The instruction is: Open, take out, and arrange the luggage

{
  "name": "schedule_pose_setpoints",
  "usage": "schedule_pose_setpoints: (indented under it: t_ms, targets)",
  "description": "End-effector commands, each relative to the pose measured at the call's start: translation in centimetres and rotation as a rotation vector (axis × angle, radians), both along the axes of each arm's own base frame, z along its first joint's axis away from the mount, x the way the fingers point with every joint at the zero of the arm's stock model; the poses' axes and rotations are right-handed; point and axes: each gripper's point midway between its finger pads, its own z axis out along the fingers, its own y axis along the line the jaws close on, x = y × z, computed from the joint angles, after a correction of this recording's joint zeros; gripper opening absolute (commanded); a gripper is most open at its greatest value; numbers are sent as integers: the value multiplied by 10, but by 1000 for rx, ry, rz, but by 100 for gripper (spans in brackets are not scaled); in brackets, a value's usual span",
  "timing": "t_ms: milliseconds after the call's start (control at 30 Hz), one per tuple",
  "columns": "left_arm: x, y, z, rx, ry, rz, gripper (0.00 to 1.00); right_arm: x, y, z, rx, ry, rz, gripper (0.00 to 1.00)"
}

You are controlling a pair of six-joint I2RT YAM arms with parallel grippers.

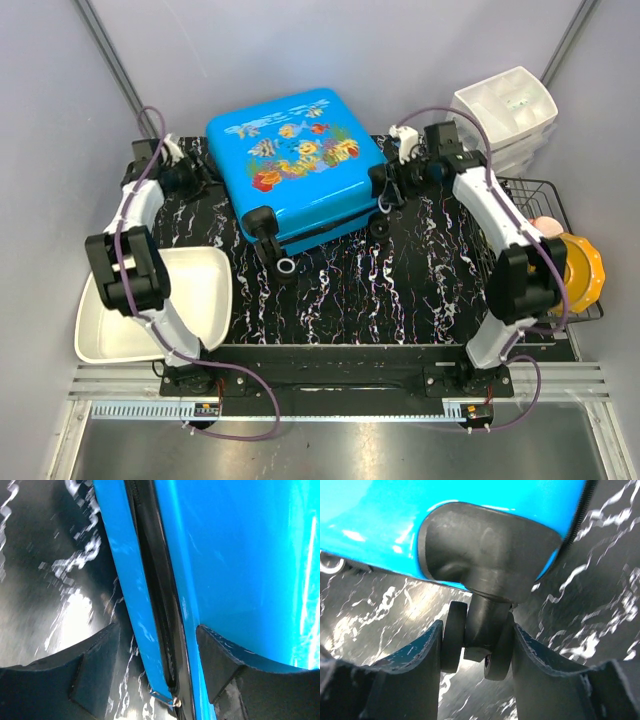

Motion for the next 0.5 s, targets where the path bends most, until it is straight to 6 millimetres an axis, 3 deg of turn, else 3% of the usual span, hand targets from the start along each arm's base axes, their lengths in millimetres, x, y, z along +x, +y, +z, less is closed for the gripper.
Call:
schedule_pose_setpoints:
  t_ms: [0, 33, 67, 100, 133, 167, 200, 267, 300, 367, 400, 467]
  targets:
    - [47, -122, 55, -143, -248, -359, 67, -122, 20, -6, 90, 297, 150, 1]
    - [56, -128, 41, -143, -230, -381, 67, -134, 25, -4, 99, 312, 176, 11]
    - [63, -134, 40, -135, -236, -404, 68, -148, 31, -3, 110, 330, 211, 44]
    - [76, -138, 60, -91, -292, -442, 69, -162, 40, 12, 148, 317, 256, 60]
    - [89, -135, 43, -70, -264, -447, 70, -171, 47, 19, 165, 304, 287, 73]
    - [99, -132, 47, -36, -275, -450, 71, -174, 50, 30, 196, 285, 306, 97]
    - [117, -121, 59, 18, -301, -443, 75, -173, 50, 44, 208, 223, 311, 100]
    - [128, -104, 79, 57, -351, -418, 79, -164, 47, 61, 185, 140, 308, 100]
    - [129, -83, 99, 108, -411, -394, 82, -163, 44, 66, 169, 124, 299, 100]
    - [123, -66, 116, 157, -450, -387, 89, -154, 34, 79, 150, 61, 296, 100]
    - [110, -51, 130, 204, -464, -381, 90, -153, 27, 80, 142, 66, 288, 100]
    - [90, -41, 137, 238, -455, -390, 91, -140, 5, 84, 116, 23, 252, 100]
